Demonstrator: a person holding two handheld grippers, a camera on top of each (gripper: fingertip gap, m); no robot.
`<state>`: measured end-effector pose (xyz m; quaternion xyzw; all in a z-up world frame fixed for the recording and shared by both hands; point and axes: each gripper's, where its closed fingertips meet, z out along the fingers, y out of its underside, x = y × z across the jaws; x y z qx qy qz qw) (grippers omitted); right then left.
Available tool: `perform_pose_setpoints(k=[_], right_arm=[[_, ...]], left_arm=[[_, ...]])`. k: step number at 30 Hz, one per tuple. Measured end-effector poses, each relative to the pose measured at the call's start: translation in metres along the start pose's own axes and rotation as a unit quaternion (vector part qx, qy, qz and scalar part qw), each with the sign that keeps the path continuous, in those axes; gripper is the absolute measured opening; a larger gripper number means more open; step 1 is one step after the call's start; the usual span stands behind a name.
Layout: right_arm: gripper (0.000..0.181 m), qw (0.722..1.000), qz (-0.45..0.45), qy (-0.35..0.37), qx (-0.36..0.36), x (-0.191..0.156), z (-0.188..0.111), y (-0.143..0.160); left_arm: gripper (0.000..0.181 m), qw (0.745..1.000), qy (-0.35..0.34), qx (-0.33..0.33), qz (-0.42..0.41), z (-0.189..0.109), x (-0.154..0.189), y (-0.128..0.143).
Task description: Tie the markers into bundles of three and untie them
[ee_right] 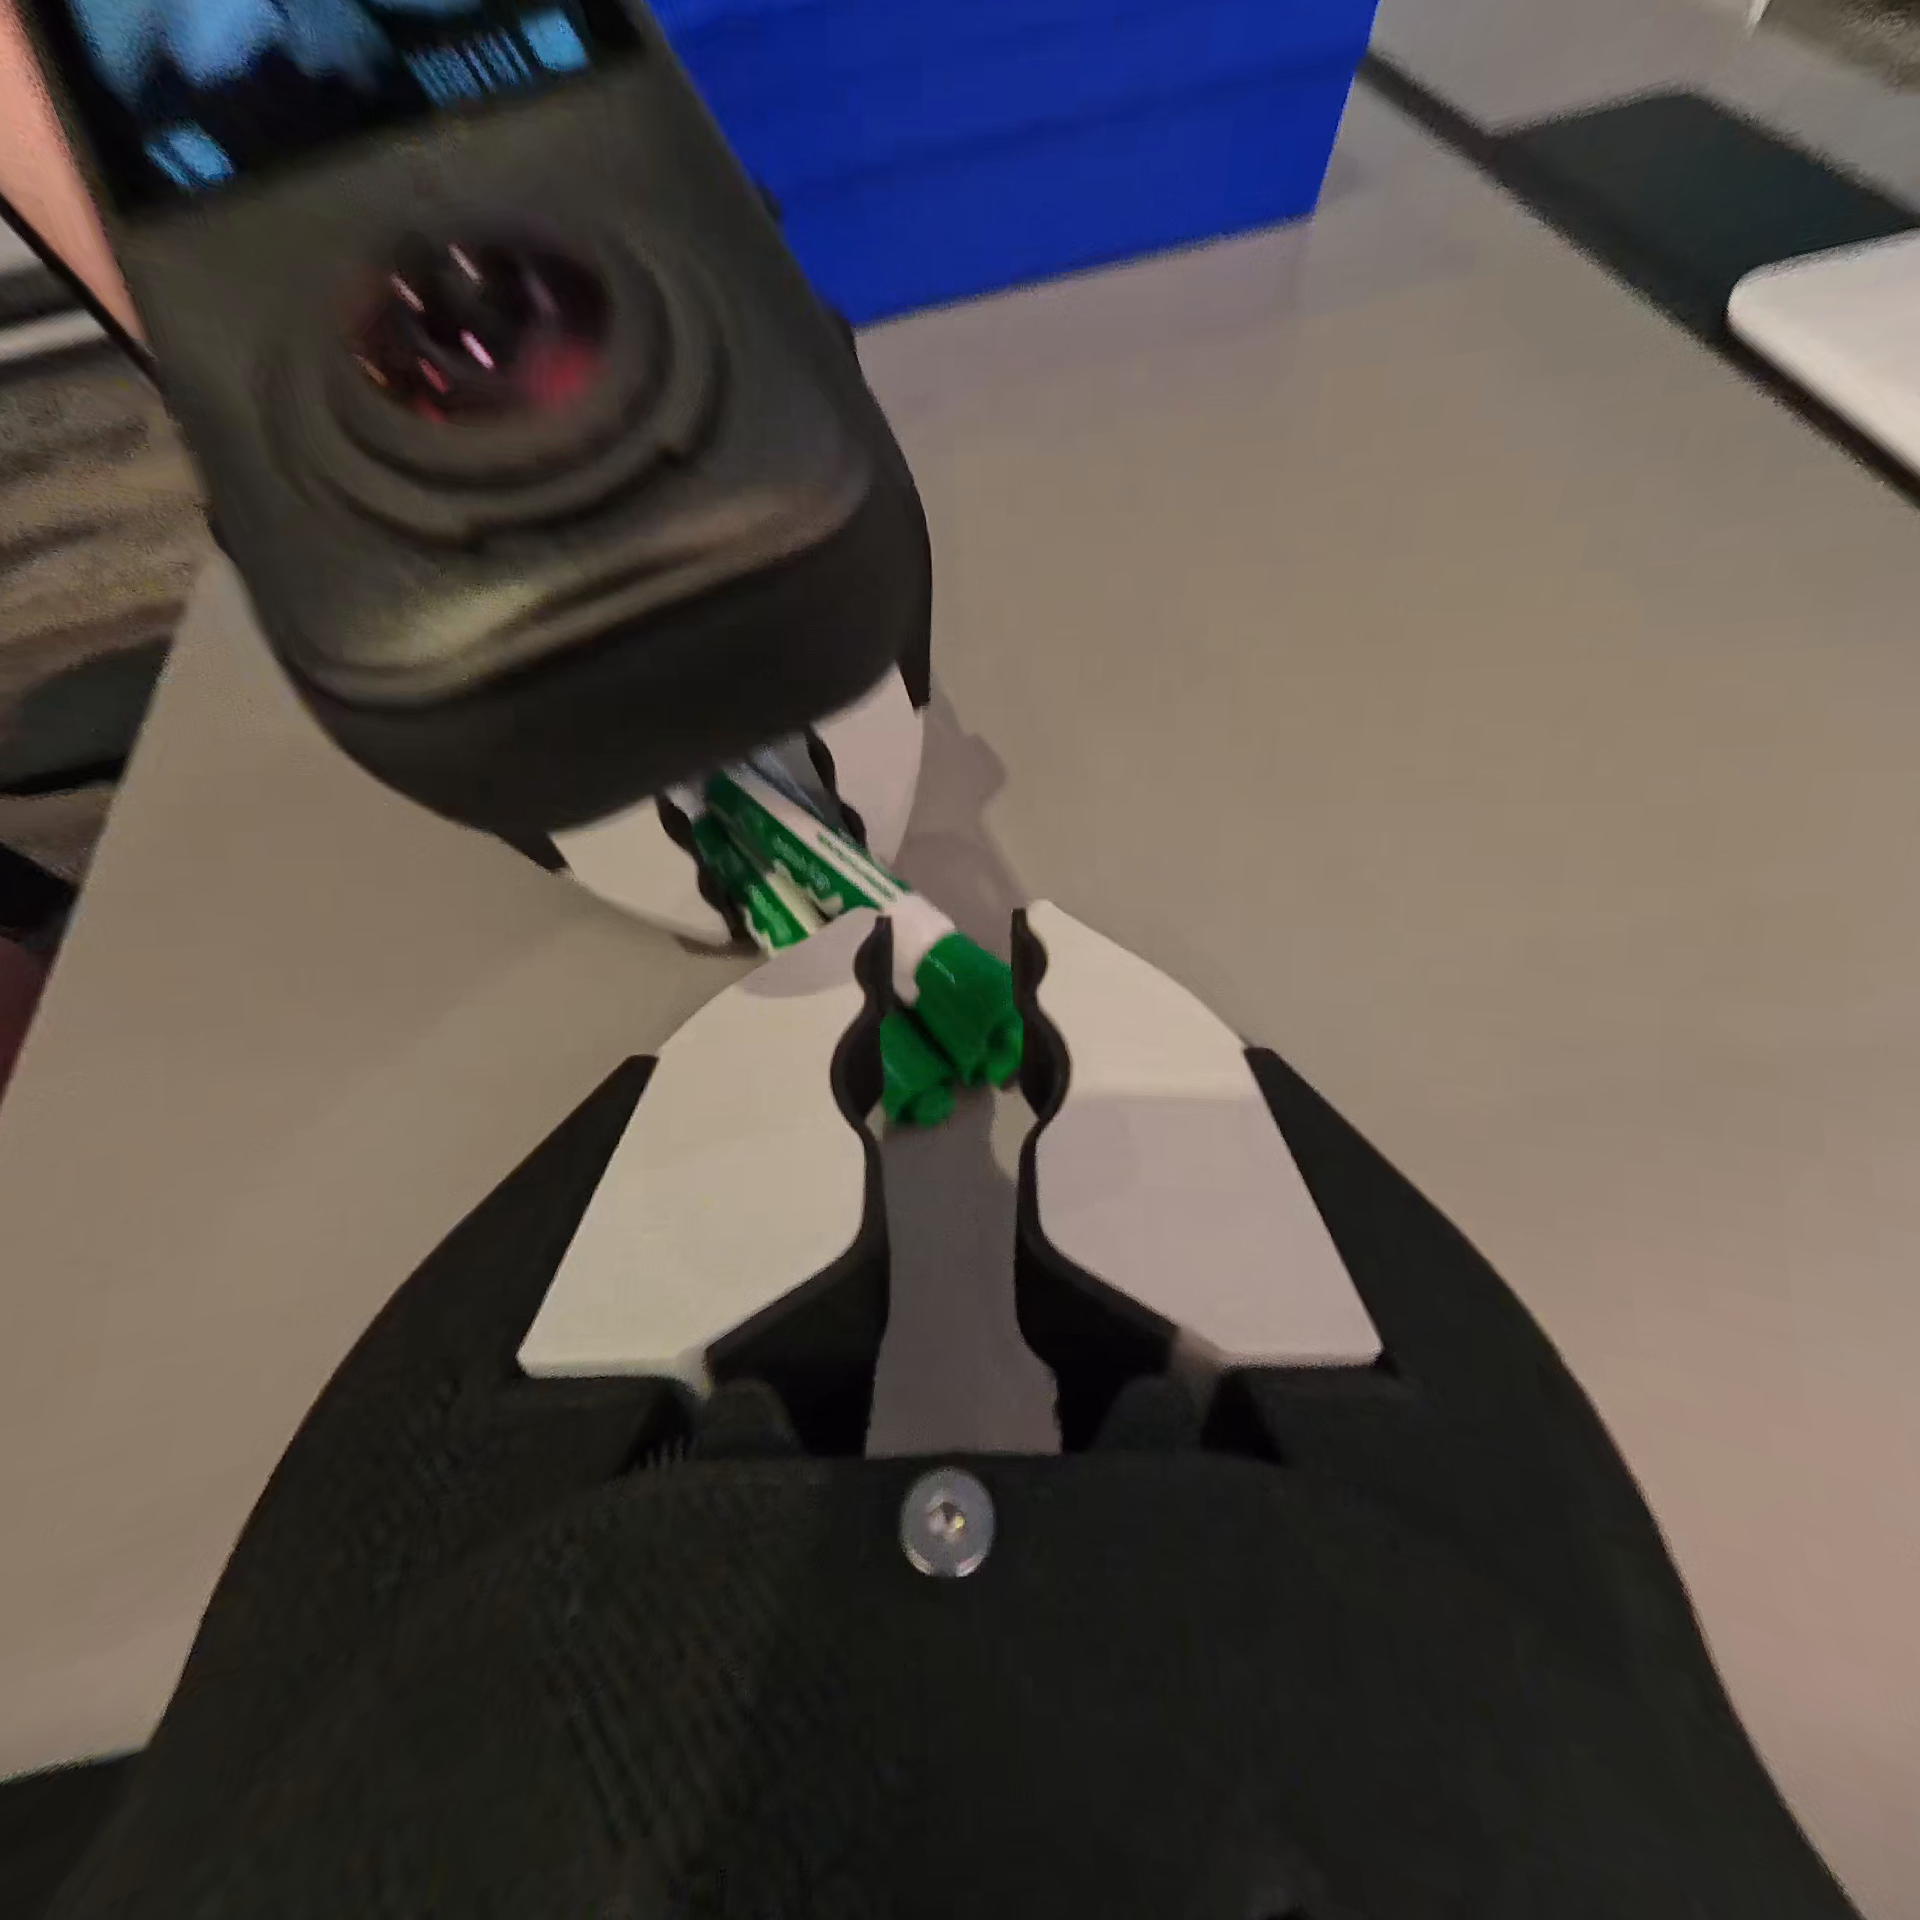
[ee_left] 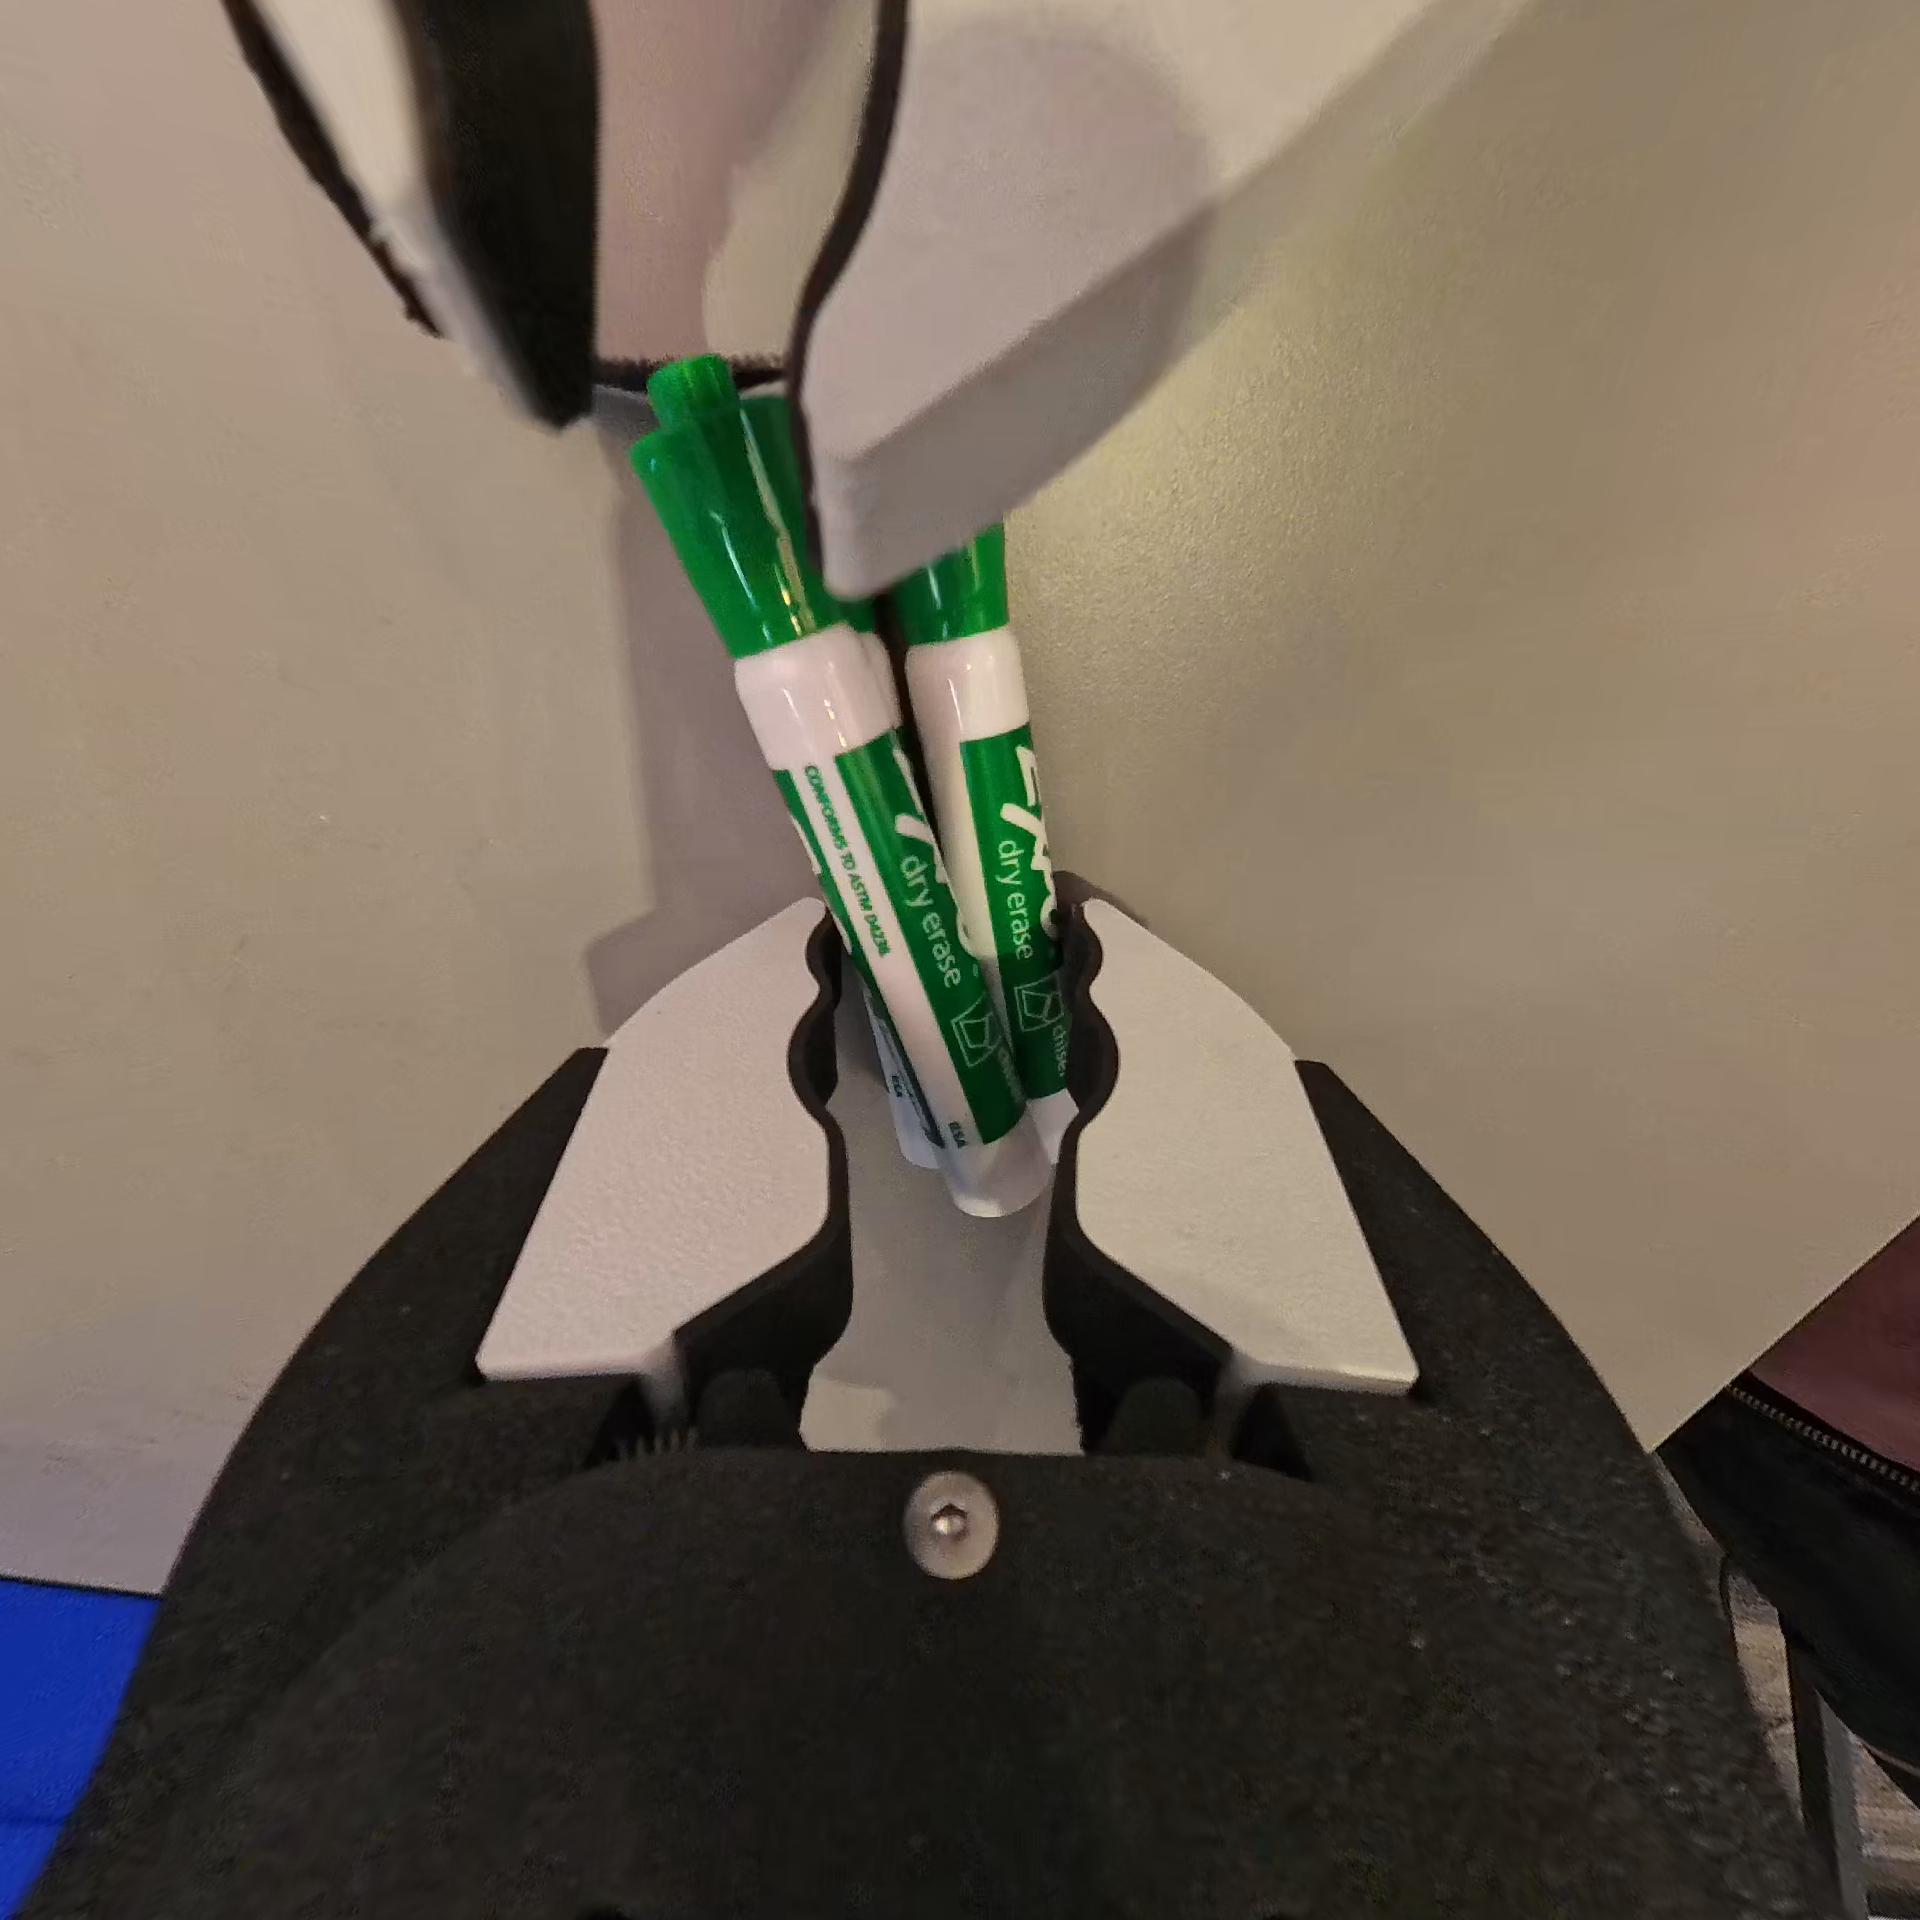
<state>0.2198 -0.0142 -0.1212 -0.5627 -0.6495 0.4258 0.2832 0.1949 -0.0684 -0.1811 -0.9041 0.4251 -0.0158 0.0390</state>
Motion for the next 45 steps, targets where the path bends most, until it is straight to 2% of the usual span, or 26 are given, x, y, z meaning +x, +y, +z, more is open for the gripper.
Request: perform_pose_setpoints(k=[3, 10, 16, 24, 32, 38, 45], right_arm=[[0.023, 0.999, 0.007, -0.004, 0.032, 0.001, 0.006, -0.009], [0.013, 0.998, 0.032, -0.045, -0.006, -0.002, 0.016, 0.011], [0.008, 0.996, 0.04, -0.08, -0.022, -0.012, 0.017, 0.019], [0.01, 0.994, 0.072, -0.076, -0.019, -0.008, 0.014, 0.02], [0.014, 0.995, 0.081, -0.062, -0.005, -0.001, 0.007, 0.016], [0.017, 0.996, 0.074, -0.043, -0.017, 0.002, 0.006, 0.019], [0.021, 0.997, 0.071, -0.032, -0.019, 0.005, 0.004, 0.019]], left_arm=[[0.041, 1.0, 0.0, -0.001, 0.002, 0.0, 0.0, 0.0], [0.04, 1.0, 0.0, 0.01, -0.001, 0.0, 0.0, 0.0], [0.042, 1.0, 0.0, -0.005, -0.001, 0.0, 0.001, 0.0], [0.044, 1.0, 0.0, -0.027, 0.011, 0.0, 0.002, 0.0], [0.04, 1.0, 0.001, -0.021, 0.009, 0.0, 0.001, -0.001], [0.039, 0.999, 0.001, -0.044, 0.021, 0.0, 0.0, 0.0], [0.039, 0.999, 0.028, -0.041, 0.008, -0.003, 0.003, 0.004]])
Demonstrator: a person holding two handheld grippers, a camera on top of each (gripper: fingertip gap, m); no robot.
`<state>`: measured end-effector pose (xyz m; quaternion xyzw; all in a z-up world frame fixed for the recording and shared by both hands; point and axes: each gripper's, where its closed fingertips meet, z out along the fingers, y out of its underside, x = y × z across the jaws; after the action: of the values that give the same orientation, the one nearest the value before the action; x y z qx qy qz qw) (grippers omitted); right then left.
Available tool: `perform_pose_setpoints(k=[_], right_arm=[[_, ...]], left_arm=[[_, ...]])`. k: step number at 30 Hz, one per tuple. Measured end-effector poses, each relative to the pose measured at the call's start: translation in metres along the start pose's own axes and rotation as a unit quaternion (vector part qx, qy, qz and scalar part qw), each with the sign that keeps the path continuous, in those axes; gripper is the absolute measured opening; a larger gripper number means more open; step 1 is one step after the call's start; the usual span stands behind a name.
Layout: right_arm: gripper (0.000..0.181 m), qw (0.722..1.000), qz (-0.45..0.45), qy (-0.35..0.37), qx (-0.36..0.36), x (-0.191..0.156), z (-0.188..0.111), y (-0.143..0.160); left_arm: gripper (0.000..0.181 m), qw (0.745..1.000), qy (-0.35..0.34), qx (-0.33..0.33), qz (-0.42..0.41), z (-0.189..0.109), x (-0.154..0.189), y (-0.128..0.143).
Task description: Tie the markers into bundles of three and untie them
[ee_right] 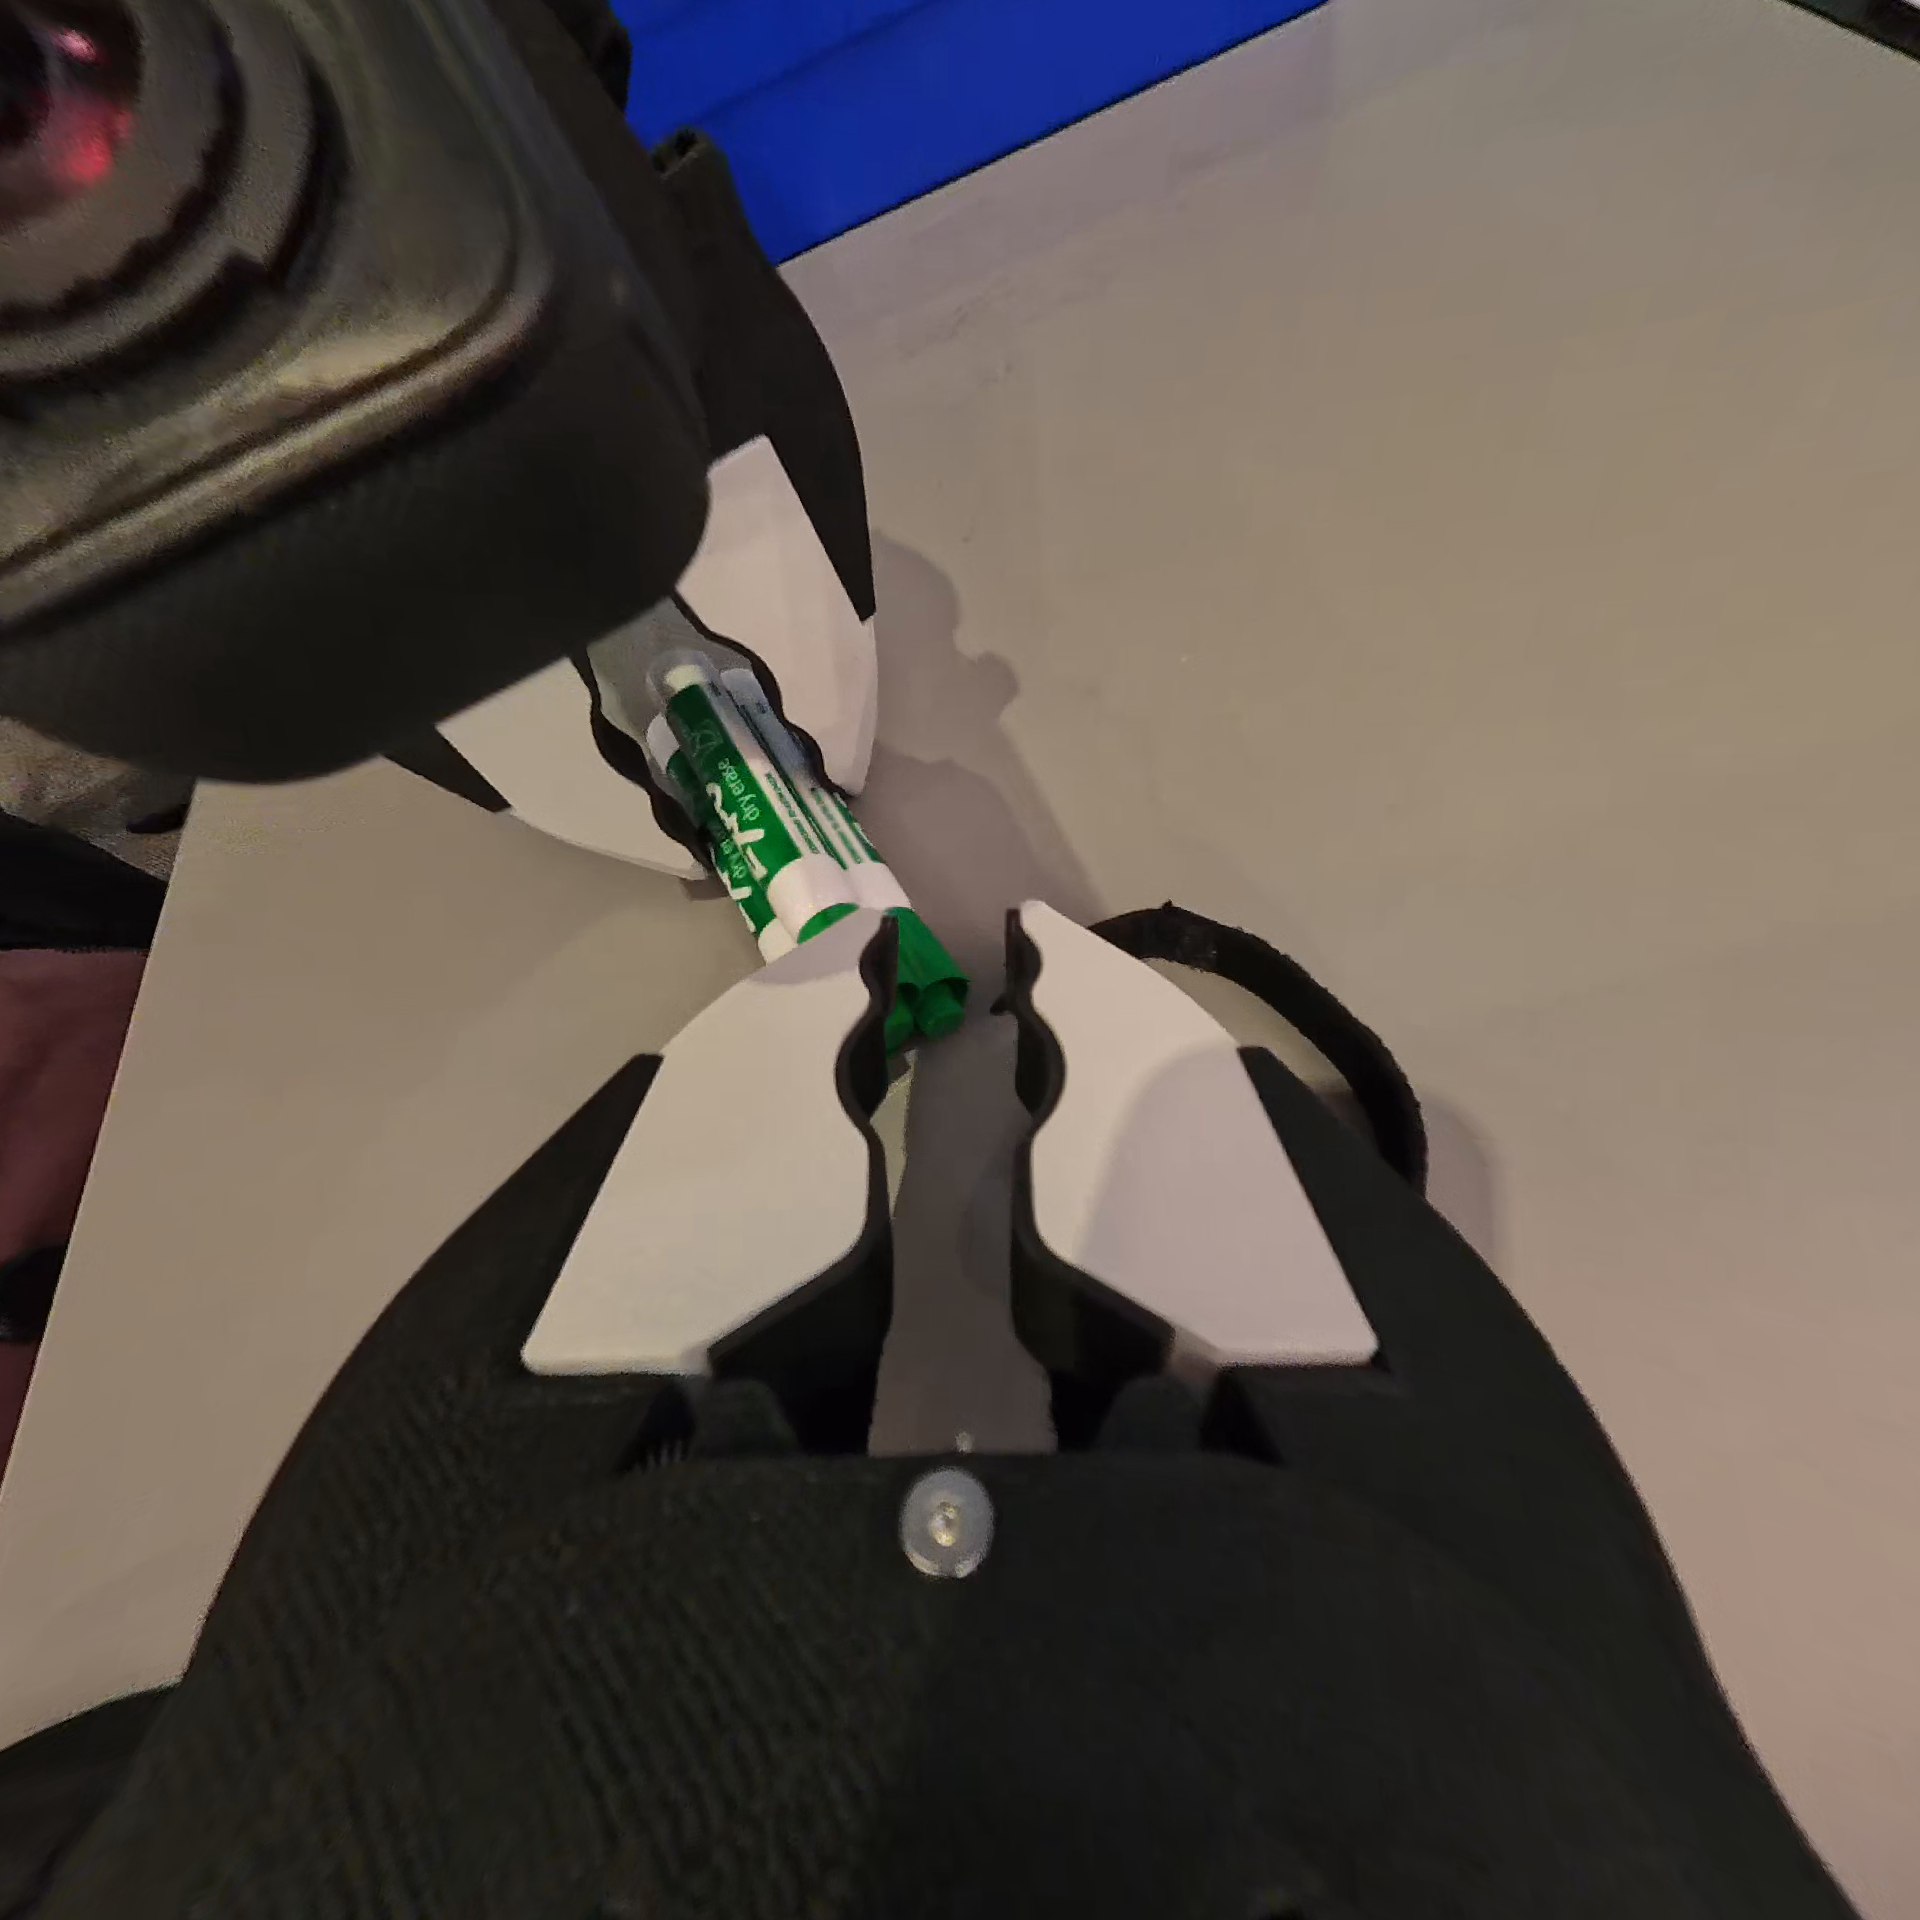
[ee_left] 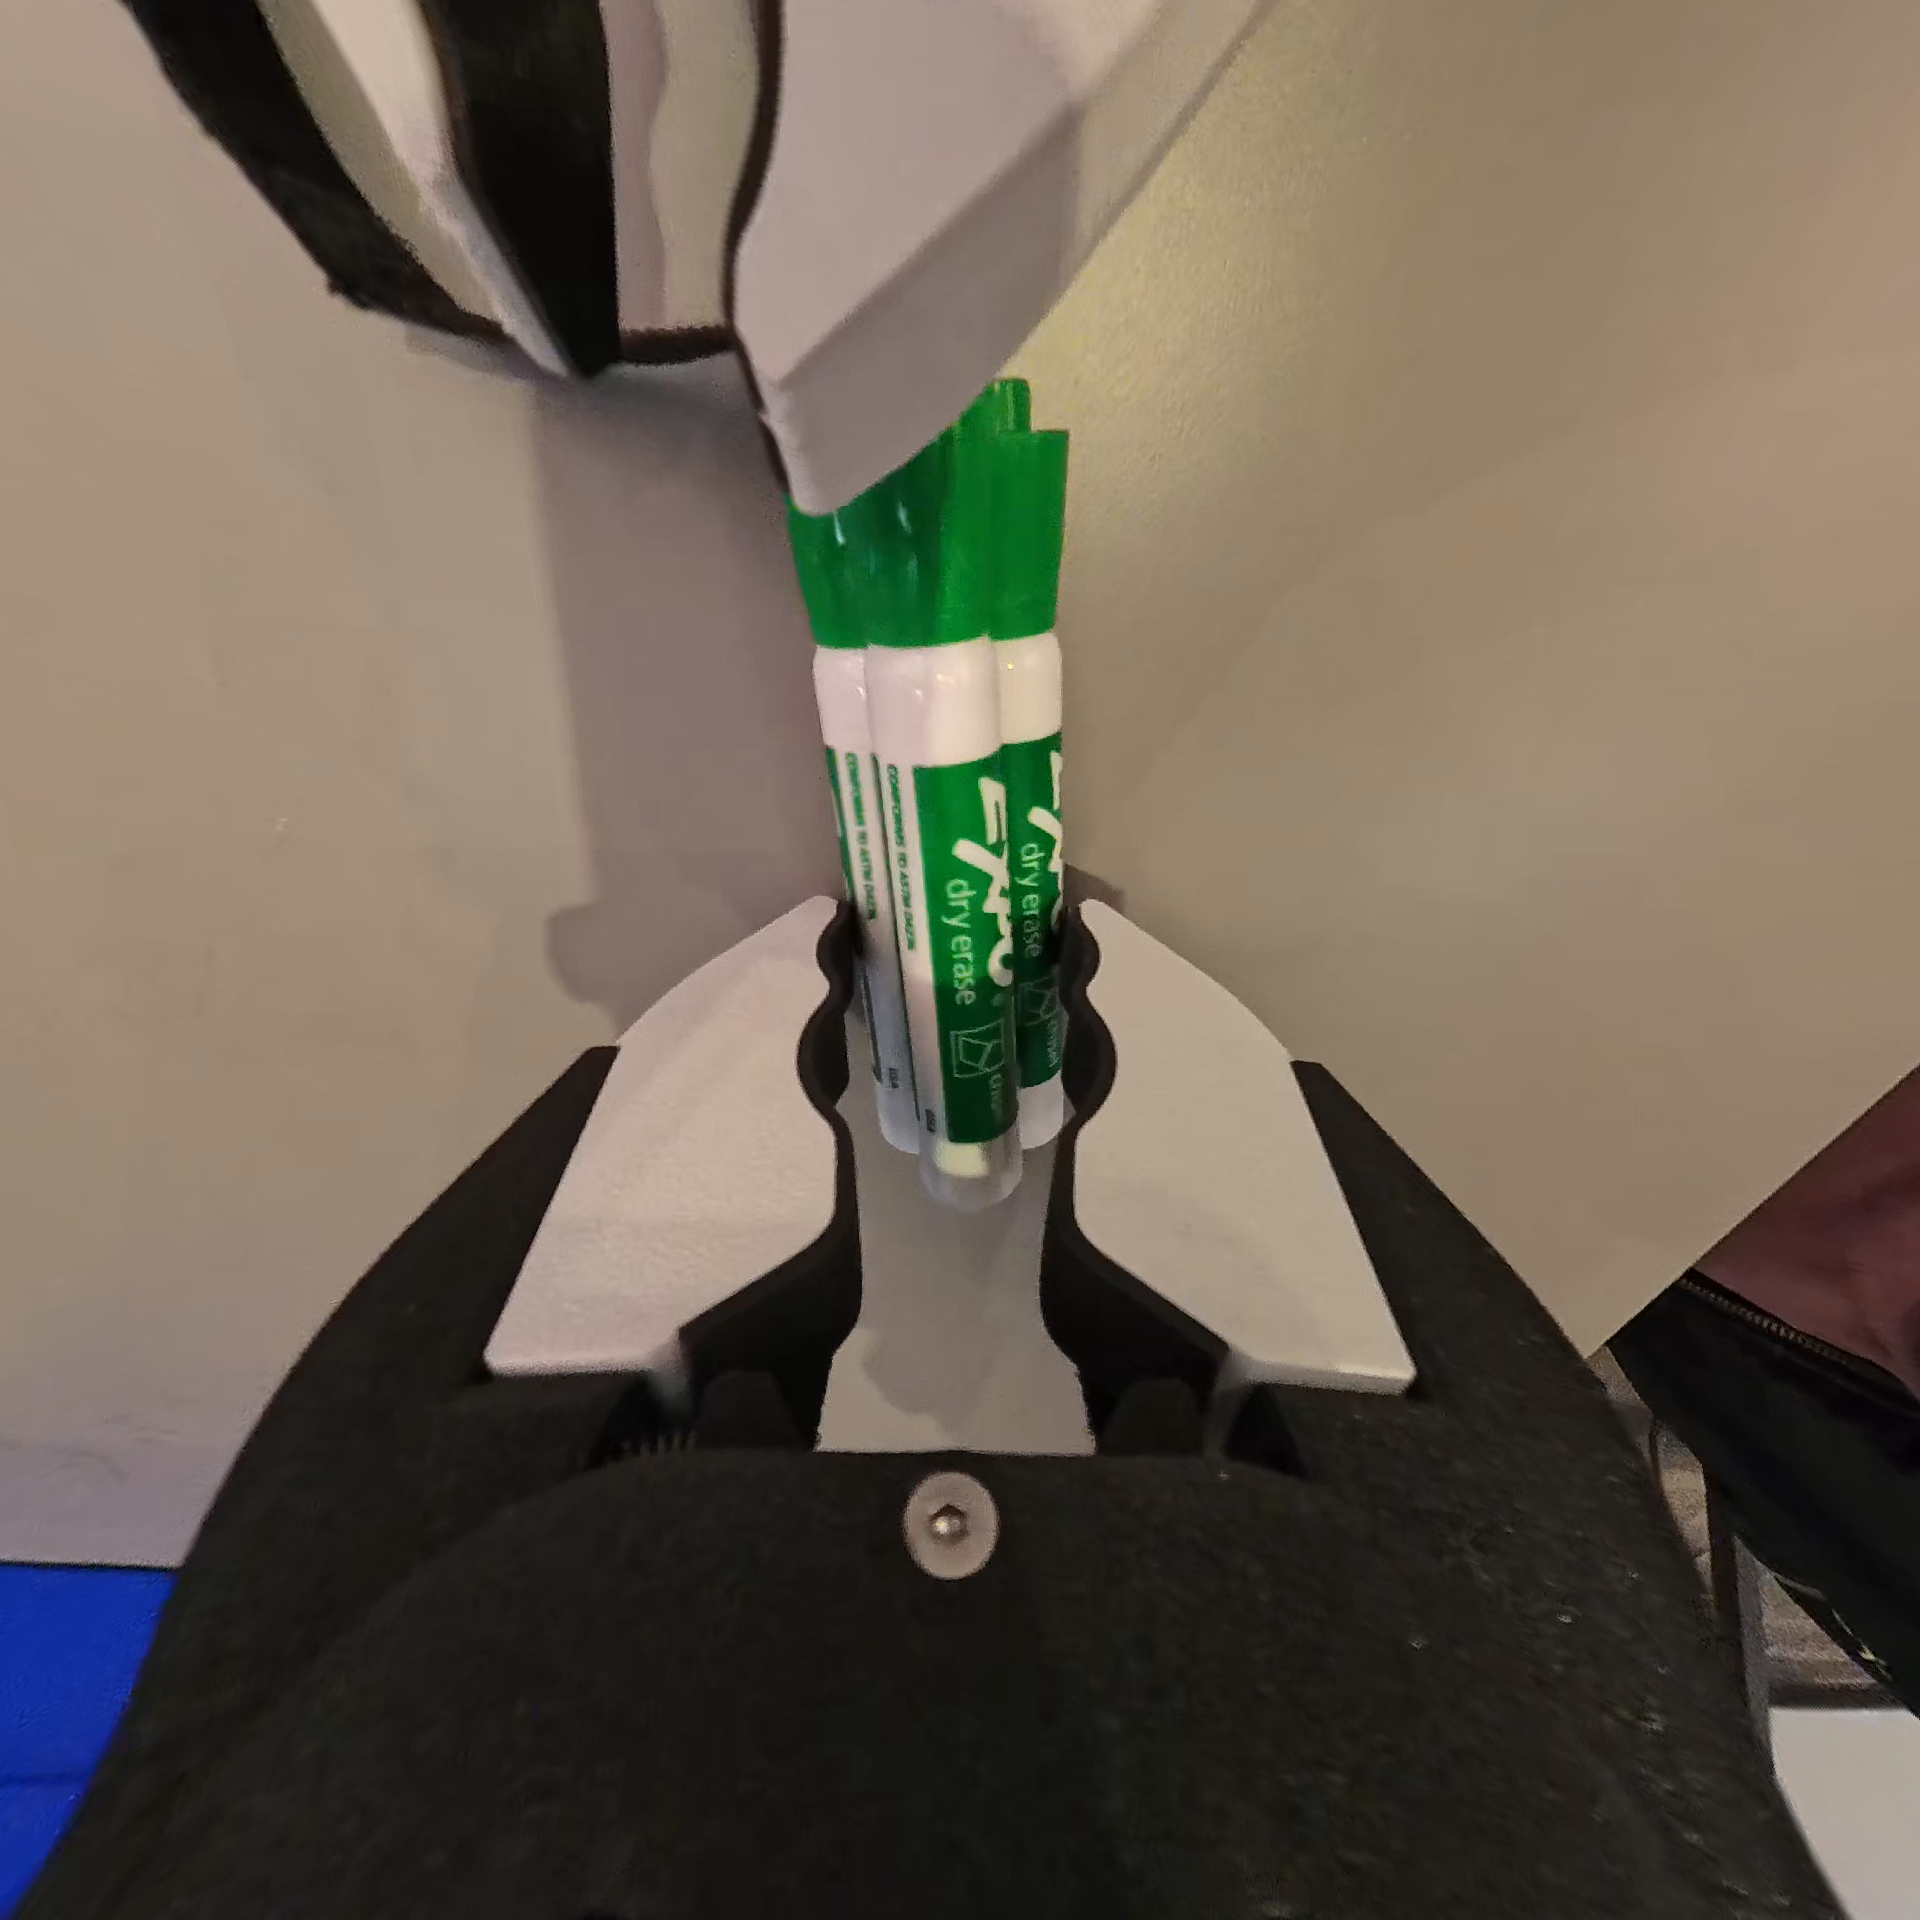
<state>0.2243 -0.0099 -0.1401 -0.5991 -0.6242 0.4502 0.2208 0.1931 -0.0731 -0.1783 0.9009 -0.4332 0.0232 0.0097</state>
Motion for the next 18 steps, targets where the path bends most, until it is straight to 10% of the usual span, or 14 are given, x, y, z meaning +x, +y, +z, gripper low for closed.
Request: perform_pose_setpoints(k=[18], right_arm=[[0.049, 0.996, -0.069, -0.053, -0.034, -0.025, 0.009, 0.013]], left_arm=[[0.038, 0.996, -0.026, -0.047, 0.065, 0.002, 0.001, 0.009]])
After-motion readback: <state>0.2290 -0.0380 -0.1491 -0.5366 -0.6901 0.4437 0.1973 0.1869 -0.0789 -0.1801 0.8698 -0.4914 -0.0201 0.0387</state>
